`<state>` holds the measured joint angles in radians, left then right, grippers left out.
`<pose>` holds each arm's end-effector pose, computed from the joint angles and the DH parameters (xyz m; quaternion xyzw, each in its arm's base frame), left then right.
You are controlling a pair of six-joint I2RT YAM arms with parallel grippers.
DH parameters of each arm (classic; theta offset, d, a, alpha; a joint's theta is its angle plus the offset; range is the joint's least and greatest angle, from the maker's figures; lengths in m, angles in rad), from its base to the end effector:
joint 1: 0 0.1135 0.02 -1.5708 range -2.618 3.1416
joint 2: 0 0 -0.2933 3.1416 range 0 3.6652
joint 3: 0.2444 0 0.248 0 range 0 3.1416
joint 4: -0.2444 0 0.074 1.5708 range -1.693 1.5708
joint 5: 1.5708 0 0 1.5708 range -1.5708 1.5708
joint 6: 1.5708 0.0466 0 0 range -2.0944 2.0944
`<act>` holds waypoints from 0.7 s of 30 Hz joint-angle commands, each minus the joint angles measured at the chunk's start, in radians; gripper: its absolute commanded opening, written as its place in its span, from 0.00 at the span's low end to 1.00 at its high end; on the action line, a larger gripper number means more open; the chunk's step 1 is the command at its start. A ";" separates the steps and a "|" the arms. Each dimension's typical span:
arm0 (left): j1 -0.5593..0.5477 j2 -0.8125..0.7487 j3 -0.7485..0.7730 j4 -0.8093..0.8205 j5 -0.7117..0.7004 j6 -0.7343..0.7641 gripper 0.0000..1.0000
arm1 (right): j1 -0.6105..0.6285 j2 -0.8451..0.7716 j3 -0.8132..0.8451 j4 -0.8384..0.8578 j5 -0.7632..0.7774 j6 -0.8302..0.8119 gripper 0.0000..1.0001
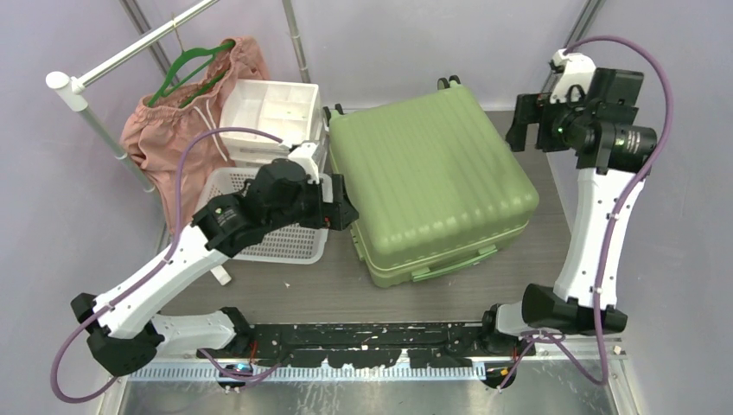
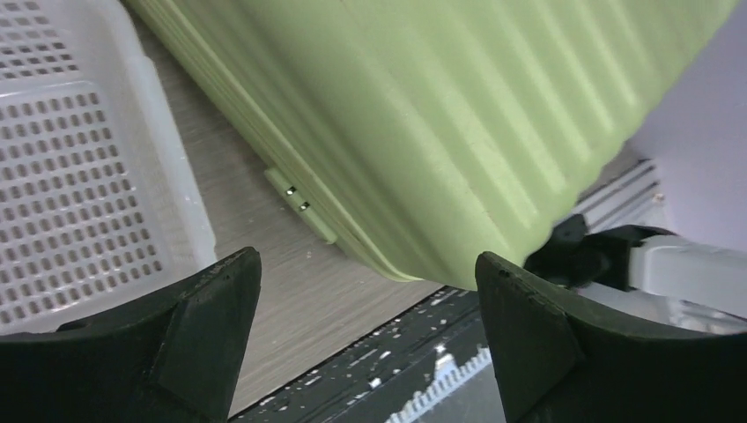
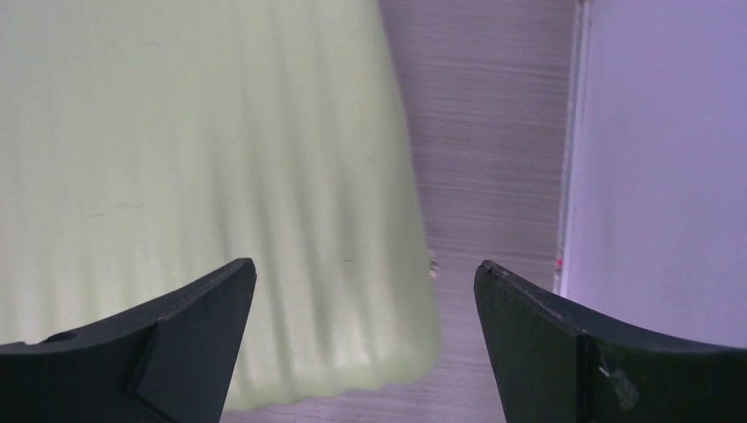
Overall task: Open, take out, and arrange the luggage
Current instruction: Adjust the luggage at the center of the board.
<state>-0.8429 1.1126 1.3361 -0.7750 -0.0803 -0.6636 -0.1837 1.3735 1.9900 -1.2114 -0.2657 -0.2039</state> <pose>0.1453 -0.1574 0.4253 0.0586 0.8705 -0.3079 0.3796 0.2212 -0.0286 0.5225 -0.0709 0.8748 0.0253 0.4785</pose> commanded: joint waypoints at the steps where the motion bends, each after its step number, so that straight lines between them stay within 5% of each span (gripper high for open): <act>1: -0.057 -0.011 0.015 0.009 -0.222 0.033 0.88 | -0.185 0.098 0.074 -0.063 -0.152 -0.120 1.00; 5: -0.043 -0.016 -0.005 -0.028 -0.306 0.040 0.72 | -0.297 0.210 0.077 -0.100 -0.187 -0.189 0.90; 9: 0.034 -0.013 -0.045 -0.027 -0.280 0.042 0.53 | -0.326 0.256 -0.009 -0.041 -0.155 -0.189 0.61; 12: 0.139 -0.006 -0.118 0.061 -0.165 0.043 0.26 | -0.331 0.272 -0.063 -0.014 -0.149 -0.180 0.39; 15: 0.221 0.021 -0.169 0.122 -0.074 0.043 0.13 | -0.331 0.281 -0.116 0.011 -0.168 -0.175 0.36; 21: 0.237 0.127 -0.218 0.276 0.014 0.055 0.13 | -0.330 0.317 -0.168 -0.035 -0.266 -0.205 0.36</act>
<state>-0.6067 1.1870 1.1126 -0.6685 -0.1608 -0.6201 -0.5137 1.6905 1.8523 -1.2465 -0.4423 -0.3782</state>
